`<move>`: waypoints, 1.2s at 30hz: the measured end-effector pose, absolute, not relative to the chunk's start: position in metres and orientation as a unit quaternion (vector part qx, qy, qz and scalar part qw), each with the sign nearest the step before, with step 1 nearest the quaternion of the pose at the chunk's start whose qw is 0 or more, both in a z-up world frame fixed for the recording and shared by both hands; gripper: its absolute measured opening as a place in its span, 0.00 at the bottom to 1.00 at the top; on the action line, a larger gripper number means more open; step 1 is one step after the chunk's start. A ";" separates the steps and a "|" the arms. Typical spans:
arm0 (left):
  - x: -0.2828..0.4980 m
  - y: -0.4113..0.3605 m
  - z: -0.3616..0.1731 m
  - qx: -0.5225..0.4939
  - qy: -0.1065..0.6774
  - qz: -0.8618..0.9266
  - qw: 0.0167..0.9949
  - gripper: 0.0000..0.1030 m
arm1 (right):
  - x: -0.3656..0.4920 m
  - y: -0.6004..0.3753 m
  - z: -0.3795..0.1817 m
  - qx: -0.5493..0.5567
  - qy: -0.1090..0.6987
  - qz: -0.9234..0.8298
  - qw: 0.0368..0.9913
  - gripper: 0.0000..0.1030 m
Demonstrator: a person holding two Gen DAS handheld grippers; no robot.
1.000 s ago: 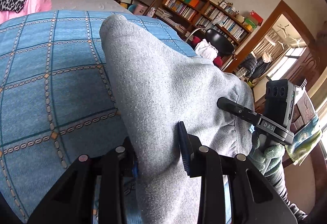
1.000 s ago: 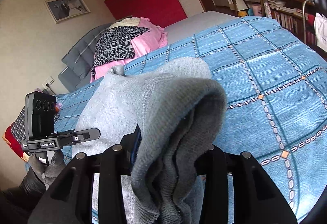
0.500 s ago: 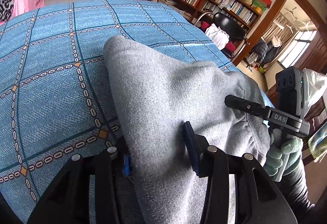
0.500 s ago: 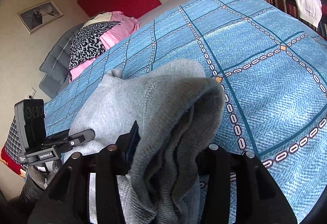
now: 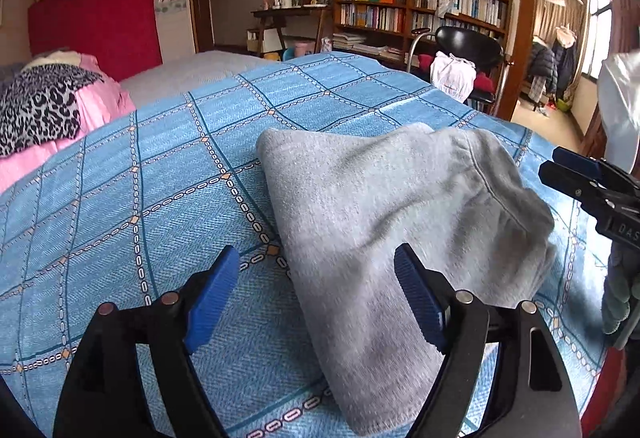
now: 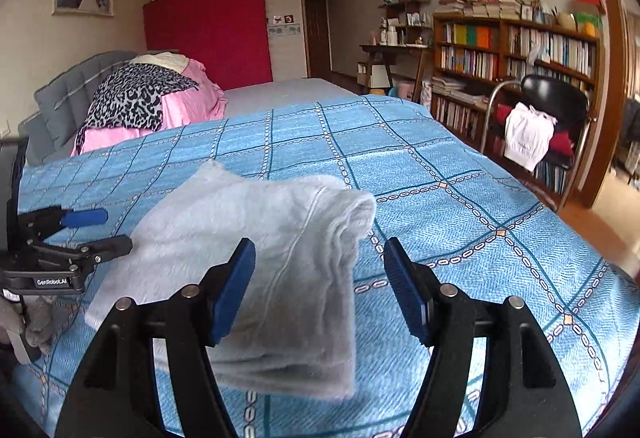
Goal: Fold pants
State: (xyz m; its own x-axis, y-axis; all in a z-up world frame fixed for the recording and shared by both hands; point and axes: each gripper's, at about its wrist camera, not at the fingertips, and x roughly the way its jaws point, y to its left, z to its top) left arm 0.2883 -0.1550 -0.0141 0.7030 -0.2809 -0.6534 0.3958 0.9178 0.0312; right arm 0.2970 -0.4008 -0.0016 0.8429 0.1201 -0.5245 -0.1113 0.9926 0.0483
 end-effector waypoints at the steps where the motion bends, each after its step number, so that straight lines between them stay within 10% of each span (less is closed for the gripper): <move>1: 0.281 -0.157 -0.016 0.096 0.335 -0.184 0.919 0.77 | 0.290 -0.393 -0.005 -0.005 0.276 0.064 0.959 0.66; 36: 0.240 -0.174 -0.042 0.107 0.293 -0.189 0.931 0.90 | 0.220 -0.313 -0.064 -0.043 0.256 -0.074 0.963 0.79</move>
